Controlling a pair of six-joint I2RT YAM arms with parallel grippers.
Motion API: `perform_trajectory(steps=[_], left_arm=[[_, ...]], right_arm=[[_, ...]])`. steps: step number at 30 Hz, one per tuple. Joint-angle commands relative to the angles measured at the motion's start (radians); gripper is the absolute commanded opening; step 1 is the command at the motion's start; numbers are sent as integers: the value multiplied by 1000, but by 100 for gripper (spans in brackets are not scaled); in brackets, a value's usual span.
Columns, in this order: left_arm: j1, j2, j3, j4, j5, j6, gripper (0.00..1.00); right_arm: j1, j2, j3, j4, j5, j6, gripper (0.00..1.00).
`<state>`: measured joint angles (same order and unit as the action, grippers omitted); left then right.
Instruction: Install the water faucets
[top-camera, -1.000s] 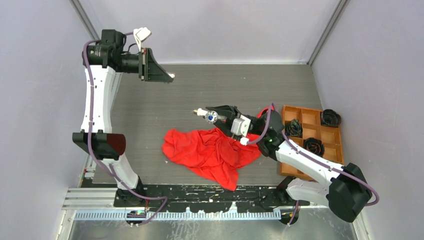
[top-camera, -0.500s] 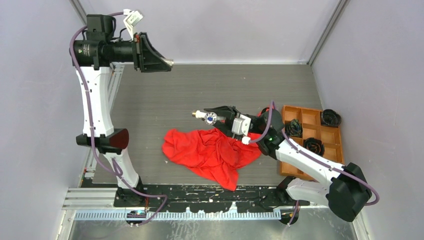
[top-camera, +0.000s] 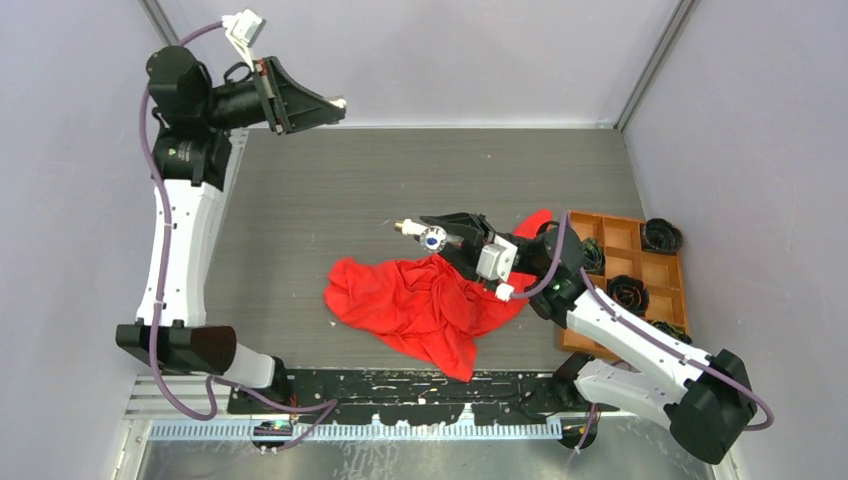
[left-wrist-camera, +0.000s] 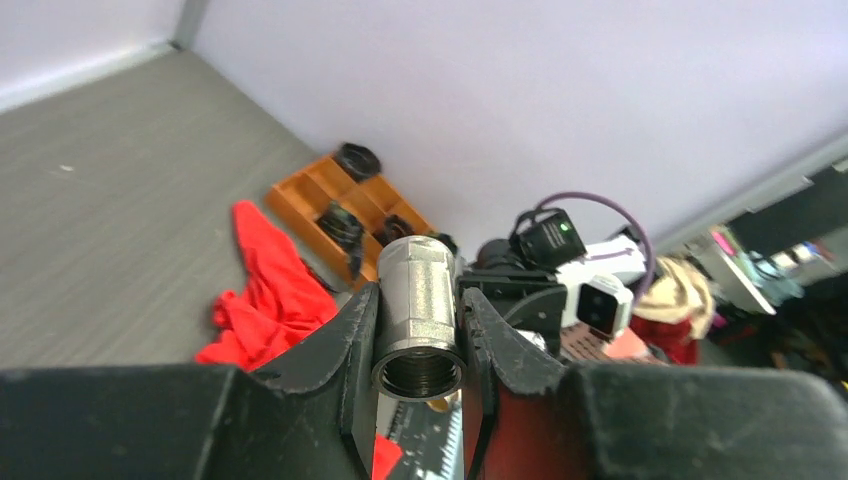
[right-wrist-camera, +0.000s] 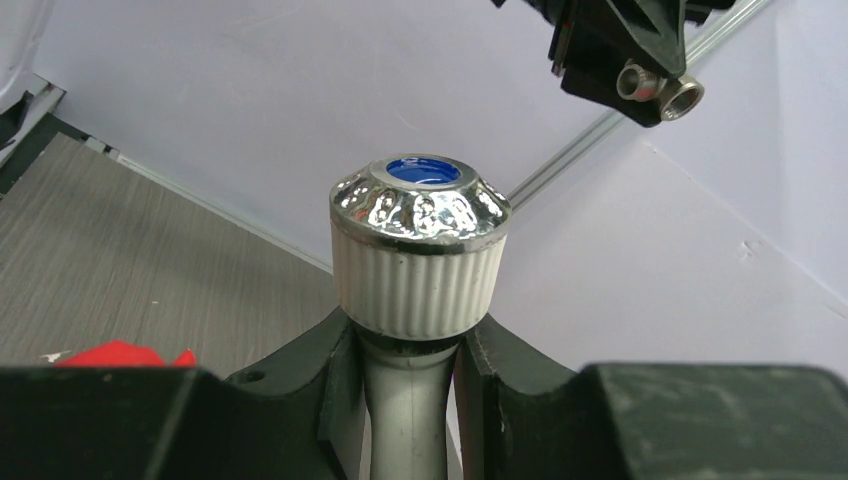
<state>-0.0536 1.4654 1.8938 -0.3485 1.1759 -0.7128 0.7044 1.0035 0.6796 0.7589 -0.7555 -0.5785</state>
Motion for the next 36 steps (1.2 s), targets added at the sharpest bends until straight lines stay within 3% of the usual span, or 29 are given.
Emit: perform_trajectory(steps=[1,4,13,20,36], left_arm=[[-8,-14,-175,456,147,-439,0],[-8,-80,-290,477,137,-499,0],[-44,-188,-507,376,279,-537,0],[-103,-295,-628,350,310,-536,0],[-108,-276,-653,220,311,-442,0]], right_arm=[[-2,-49,-16,7,44,-45,0],[-4,-60,-28,16,51,-44,0],[-10,-43,-33,98,83,-48,0],[-10,14,20,117,18,-58,0],[28,60,86,152,-40,-72,0]])
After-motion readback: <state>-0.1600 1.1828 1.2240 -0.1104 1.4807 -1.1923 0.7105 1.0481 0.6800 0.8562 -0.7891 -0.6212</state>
